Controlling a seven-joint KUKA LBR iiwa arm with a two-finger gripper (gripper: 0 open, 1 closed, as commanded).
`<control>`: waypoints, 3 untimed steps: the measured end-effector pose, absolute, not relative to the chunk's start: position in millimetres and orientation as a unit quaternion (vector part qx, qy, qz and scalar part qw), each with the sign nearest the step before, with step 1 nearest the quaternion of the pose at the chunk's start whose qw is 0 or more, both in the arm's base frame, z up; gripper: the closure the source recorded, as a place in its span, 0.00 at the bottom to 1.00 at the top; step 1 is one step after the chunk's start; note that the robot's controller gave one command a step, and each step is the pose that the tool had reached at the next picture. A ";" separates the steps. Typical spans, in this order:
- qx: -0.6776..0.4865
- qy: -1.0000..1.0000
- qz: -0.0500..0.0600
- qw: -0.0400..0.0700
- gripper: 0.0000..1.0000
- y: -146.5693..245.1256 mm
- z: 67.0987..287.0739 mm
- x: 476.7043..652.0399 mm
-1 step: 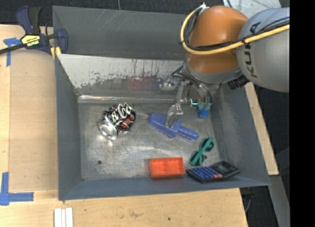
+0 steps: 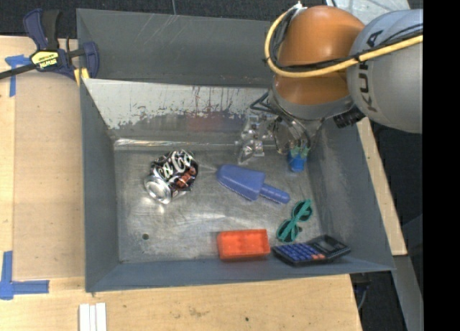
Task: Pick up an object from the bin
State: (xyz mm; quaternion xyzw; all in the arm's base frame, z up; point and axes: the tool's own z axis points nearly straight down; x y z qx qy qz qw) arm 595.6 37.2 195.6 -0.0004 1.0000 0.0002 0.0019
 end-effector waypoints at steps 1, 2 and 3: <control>0.000 1.000 0.000 0.002 1.00 37.2 195.6 595.6; -0.051 0.999 0.000 0.005 1.00 35.1 174.4 590.2; -0.108 0.994 0.000 0.003 1.00 34.6 126.0 592.9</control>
Offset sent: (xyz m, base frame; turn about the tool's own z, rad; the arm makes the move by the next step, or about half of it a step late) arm -0.0291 -0.0127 -0.0972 -0.3862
